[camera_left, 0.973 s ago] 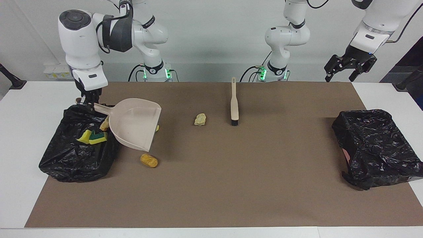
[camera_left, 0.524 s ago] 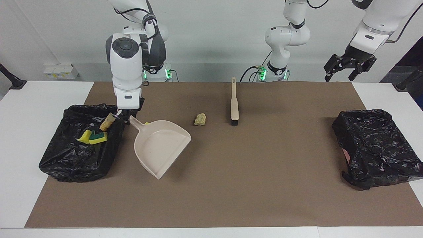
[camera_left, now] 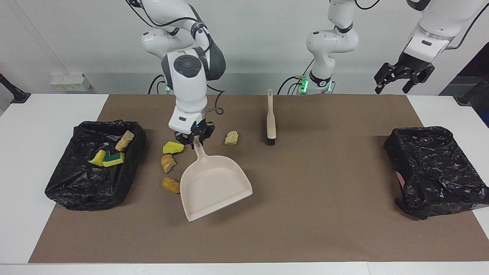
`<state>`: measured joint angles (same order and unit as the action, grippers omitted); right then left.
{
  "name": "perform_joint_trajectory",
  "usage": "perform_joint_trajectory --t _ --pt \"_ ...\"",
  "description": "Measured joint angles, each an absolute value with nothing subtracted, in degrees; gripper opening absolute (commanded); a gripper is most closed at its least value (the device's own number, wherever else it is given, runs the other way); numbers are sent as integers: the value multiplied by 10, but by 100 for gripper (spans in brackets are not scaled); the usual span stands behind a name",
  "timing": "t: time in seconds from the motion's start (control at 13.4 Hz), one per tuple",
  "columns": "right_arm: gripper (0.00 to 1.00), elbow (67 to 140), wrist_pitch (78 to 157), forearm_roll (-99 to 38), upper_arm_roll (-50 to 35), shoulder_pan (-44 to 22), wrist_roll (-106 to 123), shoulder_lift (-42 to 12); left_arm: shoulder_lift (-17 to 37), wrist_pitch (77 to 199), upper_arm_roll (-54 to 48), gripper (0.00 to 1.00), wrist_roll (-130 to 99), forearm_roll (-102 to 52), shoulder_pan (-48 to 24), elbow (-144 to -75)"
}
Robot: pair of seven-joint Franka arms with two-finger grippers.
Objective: Sweep and dump trash in bin
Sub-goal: 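Bring the dustpan back and lower it onto the table center, then release the dustpan and withdraw the right gripper while the left gripper reaches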
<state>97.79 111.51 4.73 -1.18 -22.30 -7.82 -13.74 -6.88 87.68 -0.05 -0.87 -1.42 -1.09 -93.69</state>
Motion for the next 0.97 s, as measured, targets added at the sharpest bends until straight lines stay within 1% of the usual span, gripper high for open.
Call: perform_joint_trajectory --t 0.22,0.37,0.52,0.67,0.75,0.82,0.97 --pt "0 937 1115 39 -13 -277 -226 -190 -69 877 -1 100 -9 -14 -11 -937" --pt "0 888 1122 37 -14 -310 -309 -249 -69 877 -1 100 -9 -14 -11 -937" --pt "0 820 1127 35 -14 -327 -350 -314 -69 877 -1 100 -9 -14 -11 -937" --pt "0 779 1137 17 -17 -326 -355 -349 -69 877 -1 100 -8 -14 -11 -937" --pt "60 775 1150 2 -17 -325 -355 -354 -69 877 -1 100 -8 -14 -11 -937" --pt "100 778 1164 -3 -17 -323 -355 -356 -69 877 -1 100 -8 -14 -11 -937" --pt "100 799 1205 -3 -17 -322 -353 -359 -69 877 -1 100 -8 -14 -11 -937"
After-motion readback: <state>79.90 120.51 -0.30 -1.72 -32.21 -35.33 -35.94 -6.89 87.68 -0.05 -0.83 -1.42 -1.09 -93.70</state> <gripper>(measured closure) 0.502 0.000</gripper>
